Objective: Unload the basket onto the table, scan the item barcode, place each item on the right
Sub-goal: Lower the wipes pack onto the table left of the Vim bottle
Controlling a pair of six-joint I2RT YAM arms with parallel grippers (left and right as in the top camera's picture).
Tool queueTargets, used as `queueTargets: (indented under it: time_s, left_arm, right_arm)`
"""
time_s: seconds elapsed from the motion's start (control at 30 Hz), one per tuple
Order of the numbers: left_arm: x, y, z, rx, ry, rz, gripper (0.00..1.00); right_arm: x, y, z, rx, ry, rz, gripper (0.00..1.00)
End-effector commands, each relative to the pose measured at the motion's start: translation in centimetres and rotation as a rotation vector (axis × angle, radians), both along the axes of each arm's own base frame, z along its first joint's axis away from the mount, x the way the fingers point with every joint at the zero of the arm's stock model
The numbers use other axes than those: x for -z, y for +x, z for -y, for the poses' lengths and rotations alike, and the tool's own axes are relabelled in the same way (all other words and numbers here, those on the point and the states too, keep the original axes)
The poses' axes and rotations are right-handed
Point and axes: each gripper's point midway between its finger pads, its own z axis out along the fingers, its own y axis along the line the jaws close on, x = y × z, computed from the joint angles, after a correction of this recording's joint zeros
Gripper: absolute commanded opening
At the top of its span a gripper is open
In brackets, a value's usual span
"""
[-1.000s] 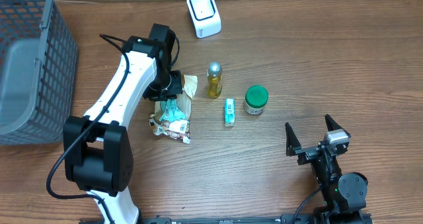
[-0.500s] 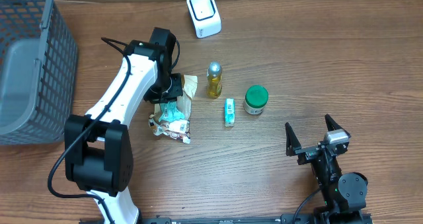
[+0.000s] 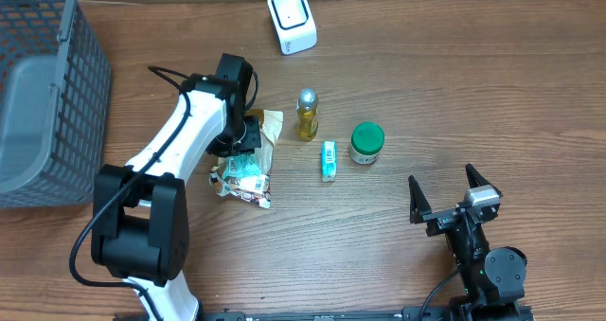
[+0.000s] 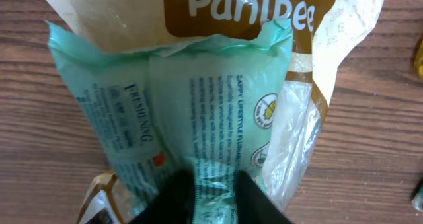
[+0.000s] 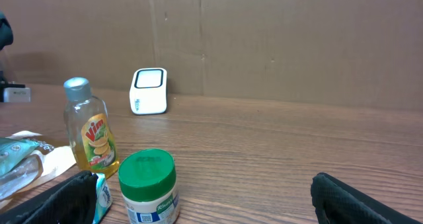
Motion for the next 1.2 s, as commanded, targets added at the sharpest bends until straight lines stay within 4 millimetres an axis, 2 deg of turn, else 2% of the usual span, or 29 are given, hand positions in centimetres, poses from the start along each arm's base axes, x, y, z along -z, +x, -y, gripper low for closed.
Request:
queueTargets:
  time_s: [0.0,0.07,0.17,0.3,0.47,0.5,0.53,0.63,0.67,0.9,1.17]
  left_arm:
    - [2.4,-2.1,-1.1,-0.011,0.048,-0.071,0.33]
    - [2.3,-2.1,-1.1,-0.005,0.048,-0.072,0.34]
    - [1.1,-1.3,-1.0,0.014,0.045,-0.057,0.34]
    - [-2.3,0.4,-0.7,0.023,0.038,-0.024,0.36]
    - [-6.3,1.5,-0.4,0.022,0.032,0.005,0.49]
    - [-6.7,1.4,-0.5,0.022,0.034,0.000,0.49]
    - [-7.0,1.2,-0.5,0.022,0.037,-0.008,0.44]
    - [-6.9,0.1,-0.8,0.022,0.049,-0.053,0.22]
    - [-6.7,-0.3,-0.9,0.023,0.055,-0.070,0.20]
    - [-4.5,-3.2,-2.0,0.024,0.098,-0.180,0.22]
    - [-2.0,-4.2,-2.8,0.001,0.138,-0.205,0.24]
  right_arm:
    - [0.3,0.1,0.2,0.012,-0.005,0.001,1.00]
    - [0.3,0.1,0.2,0.012,-0.004,0.001,1.00]
    - [0.3,0.1,0.2,0.012,-0.005,0.001,1.00]
    - [0.3,0.1,0.2,0.012,-0.005,0.001,1.00]
    - [0.3,0.1,0.2,0.012,-0.005,0.001,1.00]
    - [0.3,0.1,0.2,0.012,-0.005,0.001,1.00]
    - [0.3,0.1,0.2,0.012,-0.005,0.001,1.00]
    - [0.3,0.1,0.2,0.012,-0.005,0.001,1.00]
    - [0.3,0.1,0.2,0.012,-0.005,0.001,1.00]
    - [0.3,0.1,0.2,0.012,-0.005,0.001,1.00]
    - [0.3,0.1,0.2,0.012,-0.005,0.001,1.00]
